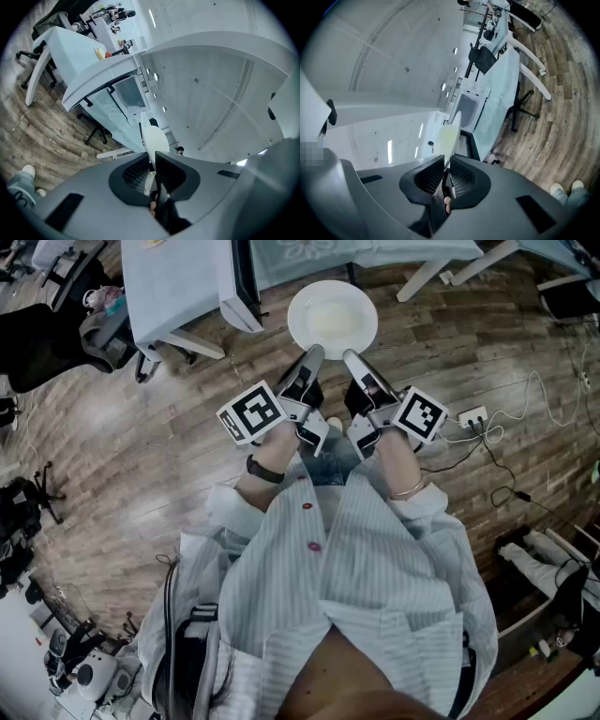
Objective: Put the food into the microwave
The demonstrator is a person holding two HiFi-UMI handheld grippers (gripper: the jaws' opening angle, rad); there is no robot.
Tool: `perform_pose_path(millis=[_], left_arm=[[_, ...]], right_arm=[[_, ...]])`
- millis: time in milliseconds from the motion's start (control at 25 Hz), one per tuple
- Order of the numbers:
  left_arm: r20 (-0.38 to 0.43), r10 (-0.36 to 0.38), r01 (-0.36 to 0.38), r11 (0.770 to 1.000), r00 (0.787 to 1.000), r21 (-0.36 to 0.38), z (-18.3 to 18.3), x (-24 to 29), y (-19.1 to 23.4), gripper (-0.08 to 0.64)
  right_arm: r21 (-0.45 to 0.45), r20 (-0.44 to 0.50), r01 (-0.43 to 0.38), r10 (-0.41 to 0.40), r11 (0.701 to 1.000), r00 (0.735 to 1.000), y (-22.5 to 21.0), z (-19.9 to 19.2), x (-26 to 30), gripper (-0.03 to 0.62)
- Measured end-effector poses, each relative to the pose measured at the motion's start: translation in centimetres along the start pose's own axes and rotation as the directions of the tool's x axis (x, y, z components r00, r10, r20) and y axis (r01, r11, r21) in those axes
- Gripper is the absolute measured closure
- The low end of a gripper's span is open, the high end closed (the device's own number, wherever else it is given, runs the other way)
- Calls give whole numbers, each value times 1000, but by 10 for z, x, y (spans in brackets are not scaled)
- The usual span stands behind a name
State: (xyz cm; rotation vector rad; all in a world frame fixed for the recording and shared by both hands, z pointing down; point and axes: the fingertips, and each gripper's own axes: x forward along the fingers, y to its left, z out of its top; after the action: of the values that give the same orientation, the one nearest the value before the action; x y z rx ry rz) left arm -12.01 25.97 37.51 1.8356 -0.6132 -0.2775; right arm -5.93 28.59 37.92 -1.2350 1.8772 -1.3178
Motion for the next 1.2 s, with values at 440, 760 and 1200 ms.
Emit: perform_pose_path(millis=[440,760,1200], left_arm=[[8,-12,12,1000,1000,16,-25,6,-12,522],[-15,-13,14,1000,1000,23,-52,24,-21,520],[-23,-2,2,1000,1000,6,-29,76,-10,520]], right_arm=[[-12,0,-10,10,1000,1000,-3,8,-26,538],[-15,16,0,0,1000,1000,-16,25,-53,535],[2,22,13,-13,1000,1000,-40,67,-22,535]])
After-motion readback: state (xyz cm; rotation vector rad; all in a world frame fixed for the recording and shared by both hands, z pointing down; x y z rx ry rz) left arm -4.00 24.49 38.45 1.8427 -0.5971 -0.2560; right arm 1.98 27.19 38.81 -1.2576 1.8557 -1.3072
